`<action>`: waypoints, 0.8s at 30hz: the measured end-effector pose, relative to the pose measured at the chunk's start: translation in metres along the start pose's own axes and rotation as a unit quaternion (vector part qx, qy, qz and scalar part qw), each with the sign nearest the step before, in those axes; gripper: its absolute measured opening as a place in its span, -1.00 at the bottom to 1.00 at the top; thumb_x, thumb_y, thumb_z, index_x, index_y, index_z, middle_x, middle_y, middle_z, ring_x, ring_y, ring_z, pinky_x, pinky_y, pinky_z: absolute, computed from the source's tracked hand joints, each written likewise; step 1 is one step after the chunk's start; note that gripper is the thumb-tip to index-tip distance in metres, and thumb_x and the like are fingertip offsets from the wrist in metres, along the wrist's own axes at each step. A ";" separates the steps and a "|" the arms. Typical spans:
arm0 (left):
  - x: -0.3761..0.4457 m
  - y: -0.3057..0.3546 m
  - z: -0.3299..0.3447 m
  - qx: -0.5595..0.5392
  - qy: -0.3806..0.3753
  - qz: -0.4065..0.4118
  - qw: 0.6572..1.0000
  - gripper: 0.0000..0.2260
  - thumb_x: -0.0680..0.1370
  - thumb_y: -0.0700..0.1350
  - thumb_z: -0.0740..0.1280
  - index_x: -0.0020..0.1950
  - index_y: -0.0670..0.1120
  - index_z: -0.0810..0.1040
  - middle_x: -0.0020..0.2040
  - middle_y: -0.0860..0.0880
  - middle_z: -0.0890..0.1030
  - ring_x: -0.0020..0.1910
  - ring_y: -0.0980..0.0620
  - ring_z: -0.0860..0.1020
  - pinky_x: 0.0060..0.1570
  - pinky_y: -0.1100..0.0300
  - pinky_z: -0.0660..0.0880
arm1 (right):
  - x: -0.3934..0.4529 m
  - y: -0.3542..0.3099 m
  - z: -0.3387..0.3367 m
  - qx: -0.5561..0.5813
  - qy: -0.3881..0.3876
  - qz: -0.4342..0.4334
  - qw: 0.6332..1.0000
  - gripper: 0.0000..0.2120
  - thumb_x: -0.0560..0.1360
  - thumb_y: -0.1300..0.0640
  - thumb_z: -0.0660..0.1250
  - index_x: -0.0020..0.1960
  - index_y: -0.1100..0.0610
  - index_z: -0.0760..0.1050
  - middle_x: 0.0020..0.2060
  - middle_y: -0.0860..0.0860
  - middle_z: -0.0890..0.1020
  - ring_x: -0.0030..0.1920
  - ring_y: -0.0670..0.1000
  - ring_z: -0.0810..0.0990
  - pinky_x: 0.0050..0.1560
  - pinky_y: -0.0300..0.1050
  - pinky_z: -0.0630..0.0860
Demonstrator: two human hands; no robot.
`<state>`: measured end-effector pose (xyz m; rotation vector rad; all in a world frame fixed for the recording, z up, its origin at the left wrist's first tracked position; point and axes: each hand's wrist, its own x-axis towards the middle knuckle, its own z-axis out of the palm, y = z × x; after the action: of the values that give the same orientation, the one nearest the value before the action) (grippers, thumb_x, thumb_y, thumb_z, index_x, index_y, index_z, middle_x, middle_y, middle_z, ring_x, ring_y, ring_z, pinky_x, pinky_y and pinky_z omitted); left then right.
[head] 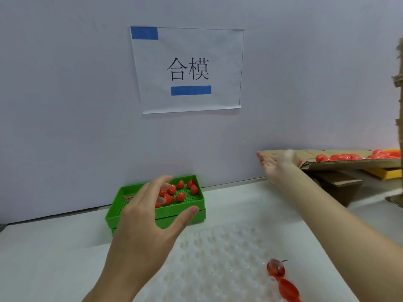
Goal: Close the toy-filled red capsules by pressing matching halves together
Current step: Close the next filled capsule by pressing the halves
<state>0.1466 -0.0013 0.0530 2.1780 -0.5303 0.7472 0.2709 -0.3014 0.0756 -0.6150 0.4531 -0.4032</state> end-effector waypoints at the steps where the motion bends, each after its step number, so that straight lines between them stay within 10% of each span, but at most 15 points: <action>1: 0.000 -0.001 0.000 0.000 0.000 -0.001 1.000 -0.48 0.35 0.41 0.28 0.27 0.27 0.40 0.05 0.38 0.50 0.04 0.33 0.51 -0.06 0.24 0.48 | -0.004 0.007 -0.003 -0.034 -0.015 0.013 0.999 -0.55 0.68 0.19 -0.14 0.42 0.45 0.22 0.24 0.35 0.52 -0.04 0.18 0.60 -0.31 -0.17 0.55; 9: 0.001 -0.006 -0.002 0.007 -0.027 -0.013 1.000 -0.96 0.50 0.03 0.41 -0.06 0.15 0.61 -0.14 0.28 0.61 -0.03 0.28 0.55 -0.13 0.30 0.46 | -0.059 0.032 -0.034 -0.320 -0.170 0.017 0.932 -0.76 0.63 0.26 0.16 0.14 0.32 0.57 -0.13 0.17 0.69 -0.18 0.10 0.69 -0.19 -0.13 0.56; 12: 0.001 -0.004 -0.003 0.020 -0.065 -0.010 0.998 -0.97 0.51 -0.01 0.41 -0.10 0.12 0.63 -0.18 0.28 0.63 -0.07 0.26 0.57 -0.13 0.30 0.46 | -0.078 0.023 -0.040 -0.493 -0.270 -0.036 0.826 -0.78 0.63 0.25 0.23 0.07 0.20 0.65 -0.19 0.10 0.72 -0.21 0.04 0.70 -0.21 -0.18 0.56; 17: -0.001 -0.005 -0.001 0.029 -0.121 -0.009 0.992 -0.96 0.53 0.04 0.37 -0.08 0.15 0.62 -0.17 0.27 0.62 -0.08 0.26 0.56 -0.15 0.35 0.43 | -0.098 0.005 -0.049 -0.749 -0.355 -0.087 0.553 -0.85 0.62 0.11 0.31 0.01 -0.03 0.66 -0.20 -0.10 0.73 -0.18 -0.12 0.71 -0.13 -0.23 0.58; 24: -0.002 -0.008 0.001 0.034 -0.148 0.003 0.988 -0.93 0.54 0.04 0.36 -0.03 0.12 0.63 -0.15 0.28 0.61 -0.06 0.27 0.54 -0.17 0.40 0.44 | -0.117 -0.006 -0.058 -0.831 -0.346 -0.084 0.427 -0.91 0.56 0.06 0.37 -0.06 -0.11 0.63 -0.28 -0.18 0.70 -0.20 -0.15 0.67 -0.04 -0.11 0.63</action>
<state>0.1502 0.0030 0.0472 2.3679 -0.6702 0.4511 0.1430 -0.2758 0.0700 -2.7071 -0.2335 0.3524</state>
